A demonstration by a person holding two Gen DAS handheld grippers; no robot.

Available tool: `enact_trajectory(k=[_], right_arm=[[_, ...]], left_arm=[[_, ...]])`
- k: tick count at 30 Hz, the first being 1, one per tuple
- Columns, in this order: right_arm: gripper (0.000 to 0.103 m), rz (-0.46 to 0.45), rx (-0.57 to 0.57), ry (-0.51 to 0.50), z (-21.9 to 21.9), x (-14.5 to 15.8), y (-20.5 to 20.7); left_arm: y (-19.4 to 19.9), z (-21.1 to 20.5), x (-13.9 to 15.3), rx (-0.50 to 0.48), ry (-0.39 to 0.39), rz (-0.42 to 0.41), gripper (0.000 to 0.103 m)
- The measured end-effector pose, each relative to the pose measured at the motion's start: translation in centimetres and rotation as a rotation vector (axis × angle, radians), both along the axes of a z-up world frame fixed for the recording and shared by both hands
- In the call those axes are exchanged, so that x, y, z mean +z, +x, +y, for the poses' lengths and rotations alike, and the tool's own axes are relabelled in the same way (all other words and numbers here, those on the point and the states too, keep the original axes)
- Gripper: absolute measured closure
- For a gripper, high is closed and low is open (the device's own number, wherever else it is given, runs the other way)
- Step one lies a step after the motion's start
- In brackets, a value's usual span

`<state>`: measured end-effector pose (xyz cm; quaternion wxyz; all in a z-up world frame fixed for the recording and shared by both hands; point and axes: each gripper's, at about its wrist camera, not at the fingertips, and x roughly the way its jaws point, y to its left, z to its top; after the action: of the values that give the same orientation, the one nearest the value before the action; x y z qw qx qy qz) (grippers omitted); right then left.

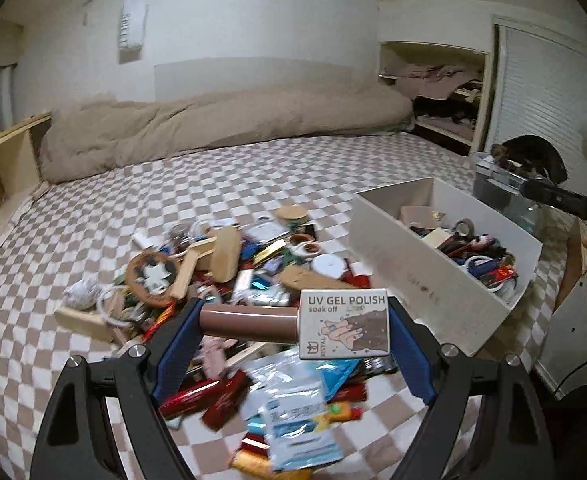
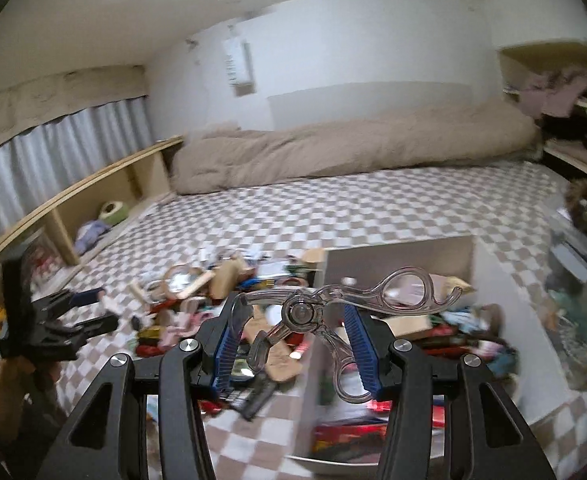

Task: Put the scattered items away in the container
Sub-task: 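Carry the scissors and the polish bottle with both grippers over the white box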

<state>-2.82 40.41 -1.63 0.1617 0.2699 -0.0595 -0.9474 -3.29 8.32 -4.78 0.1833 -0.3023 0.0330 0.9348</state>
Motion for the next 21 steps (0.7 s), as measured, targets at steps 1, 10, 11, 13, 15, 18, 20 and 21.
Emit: enact_trajectory(k=[1,10,11,13,15,18,20,21], right_arm=[[0.052,-0.009,-0.016,0.004,0.7,-0.1,-0.2],[0.052,-0.159,-0.121,0.087,5.0,-3.6,-2.5],[0.052,-0.175,-0.128,0.089,5.3,-4.0,-2.8],[0.052,-0.202,-0.147,0.092,5.9,-4.7,-3.4],[0.052,-0.23,-0.17,0.081,6.8,-5.3,-4.2],[0.052,-0.287,-0.19,0.047,7.9,-6.1,-6.3],[0.052,-0.327,-0.194,0.051,7.9,-6.7,-7.8],[0.052,-0.345,-0.195,0.059,7.8,-6.9,-8.4]], left_arm=[[-0.1,0.6,0.0,-0.011,0.003,0.001,0.016],[-0.3,4.2,-0.5,-0.08,0.017,-0.012,0.016],[-0.3,4.5,-0.6,-0.085,0.017,-0.015,0.016],[-0.2,5.0,-0.8,-0.093,0.014,-0.02,0.016],[-0.3,5.4,-1.0,-0.098,0.01,-0.024,0.016],[-0.2,5.9,-1.4,-0.104,0.005,-0.031,0.016],[-0.2,6.0,-1.6,-0.104,0.001,-0.033,0.016],[-0.2,6.1,-1.7,-0.104,0.001,-0.035,0.016]])
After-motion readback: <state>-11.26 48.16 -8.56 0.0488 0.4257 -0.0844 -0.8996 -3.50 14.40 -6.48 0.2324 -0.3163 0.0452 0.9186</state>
